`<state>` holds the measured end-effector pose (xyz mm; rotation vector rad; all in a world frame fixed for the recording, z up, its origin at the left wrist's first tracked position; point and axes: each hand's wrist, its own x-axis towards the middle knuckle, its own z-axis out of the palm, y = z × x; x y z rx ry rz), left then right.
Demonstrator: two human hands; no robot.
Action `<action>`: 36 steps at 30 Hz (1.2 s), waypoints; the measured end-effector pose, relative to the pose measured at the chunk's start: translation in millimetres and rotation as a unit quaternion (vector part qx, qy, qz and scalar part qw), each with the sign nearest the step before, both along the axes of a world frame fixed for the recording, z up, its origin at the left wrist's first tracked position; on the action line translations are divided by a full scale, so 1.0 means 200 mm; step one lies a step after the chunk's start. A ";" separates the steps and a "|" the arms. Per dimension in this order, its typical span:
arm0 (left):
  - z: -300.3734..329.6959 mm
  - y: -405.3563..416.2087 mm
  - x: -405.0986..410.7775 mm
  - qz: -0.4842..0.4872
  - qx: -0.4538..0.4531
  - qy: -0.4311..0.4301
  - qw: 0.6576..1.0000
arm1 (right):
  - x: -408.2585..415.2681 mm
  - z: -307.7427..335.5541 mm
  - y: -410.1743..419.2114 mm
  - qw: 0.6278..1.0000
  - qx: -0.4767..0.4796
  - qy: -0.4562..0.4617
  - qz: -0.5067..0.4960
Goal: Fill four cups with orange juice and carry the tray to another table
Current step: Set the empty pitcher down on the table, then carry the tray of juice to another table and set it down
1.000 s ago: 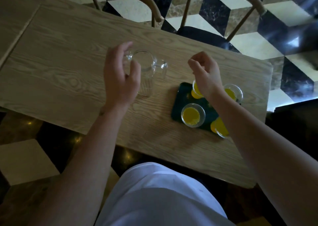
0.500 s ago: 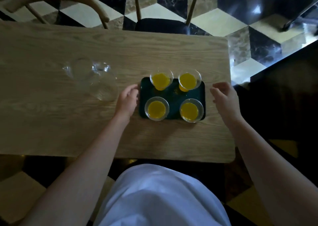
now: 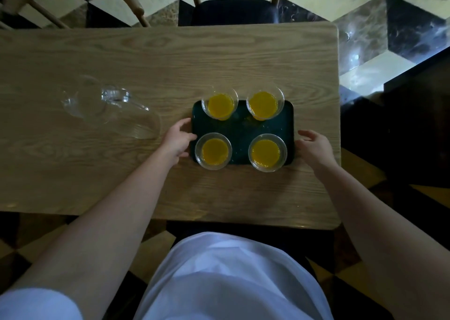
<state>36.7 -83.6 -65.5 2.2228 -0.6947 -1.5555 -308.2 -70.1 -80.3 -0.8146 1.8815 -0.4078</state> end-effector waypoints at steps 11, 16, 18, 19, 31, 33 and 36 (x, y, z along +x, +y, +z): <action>-0.05 -0.04 0.05 -0.006 0.024 0.036 0.999 | 0.05 0.02 -0.12 0.993 0.022 -0.102 -0.055; -0.05 -0.05 0.07 -0.014 0.032 0.055 0.998 | 0.08 -0.01 -0.10 0.987 0.014 -0.132 -0.089; -0.05 -0.05 0.07 -0.021 0.029 0.048 0.998 | 0.07 -0.02 -0.09 0.986 0.008 -0.143 -0.087; -0.05 -0.04 0.07 -0.023 0.026 0.045 0.998 | 0.06 -0.02 -0.08 0.986 0.005 -0.146 -0.083; -0.06 0.03 0.05 -0.045 0.000 0.034 0.998 | 0.05 0.00 -0.01 0.988 -0.014 -0.135 -0.078; -0.05 0.04 0.04 -0.044 -0.001 0.038 0.998 | 0.05 0.00 0.00 0.988 -0.020 -0.133 -0.076; -0.03 0.06 0.04 -0.045 -0.005 0.038 0.998 | 0.03 0.01 0.02 0.988 -0.025 -0.135 -0.075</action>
